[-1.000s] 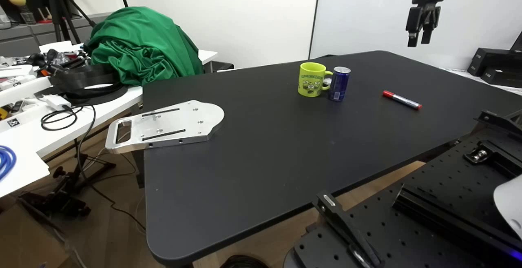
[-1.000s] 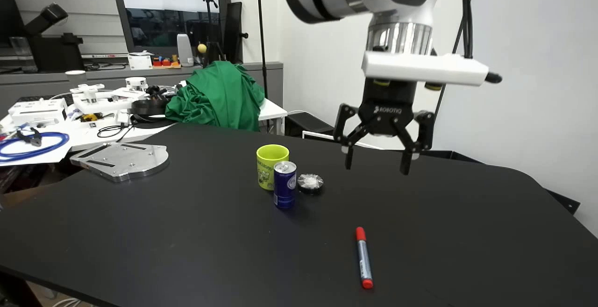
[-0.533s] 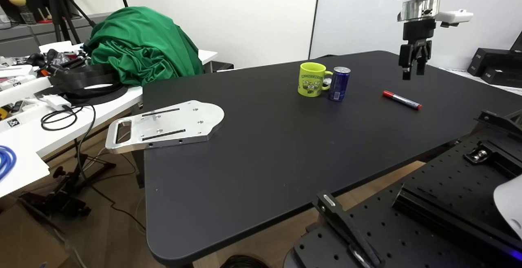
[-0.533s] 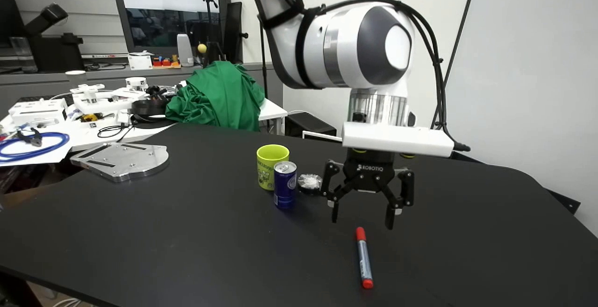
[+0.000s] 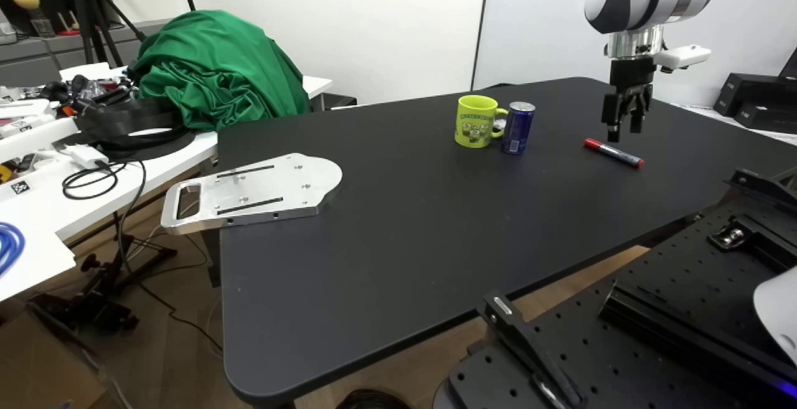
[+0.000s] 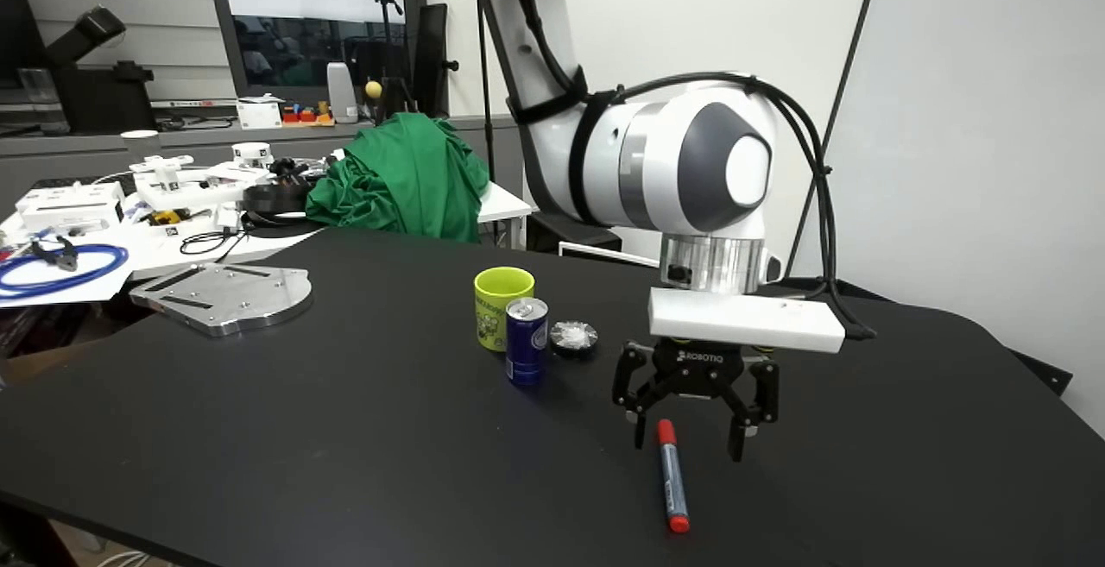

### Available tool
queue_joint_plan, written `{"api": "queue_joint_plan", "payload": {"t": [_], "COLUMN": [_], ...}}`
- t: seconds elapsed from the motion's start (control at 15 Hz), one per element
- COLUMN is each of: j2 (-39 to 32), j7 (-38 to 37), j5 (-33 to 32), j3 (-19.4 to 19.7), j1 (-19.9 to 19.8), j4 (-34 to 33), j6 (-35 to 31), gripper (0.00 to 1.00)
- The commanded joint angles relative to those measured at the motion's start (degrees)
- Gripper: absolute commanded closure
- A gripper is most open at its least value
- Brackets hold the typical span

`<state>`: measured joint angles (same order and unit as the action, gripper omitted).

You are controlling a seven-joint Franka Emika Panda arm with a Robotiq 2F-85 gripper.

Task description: Put the red marker inside the yellow mug

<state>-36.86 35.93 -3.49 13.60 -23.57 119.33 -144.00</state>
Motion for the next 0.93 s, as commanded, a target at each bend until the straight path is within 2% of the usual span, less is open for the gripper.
{"api": "queue_joint_plan", "payload": {"t": [0.0,0.07,0.13,0.2,0.27,0.6,0.87], "j2": [-3.89,-4.47,-5.04,-5.46,-5.87,-6.81,-7.46], "j7": [-2.56,-2.7,-3.16,-3.45,-3.8,-5.02,-12.02], "j5": [-0.45,-0.45,-0.54,-0.6,-0.65,-0.61,0.41], "j3": [-1.94,-2.22,-2.35,-2.54,-2.67,-3.23,-1.67], "j1": [-1.74,-1.87,-1.81,-1.81,-1.77,-1.76,-1.29], "j4": [-4.22,-4.7,-5.04,-5.46,-5.71,-6.82,-9.85], "j6": [-0.62,-0.7,-1.16,-1.01,-1.2,-0.97,3.53], "gripper": [0.0,0.0,0.25,0.25,0.32,0.67,0.95]}}
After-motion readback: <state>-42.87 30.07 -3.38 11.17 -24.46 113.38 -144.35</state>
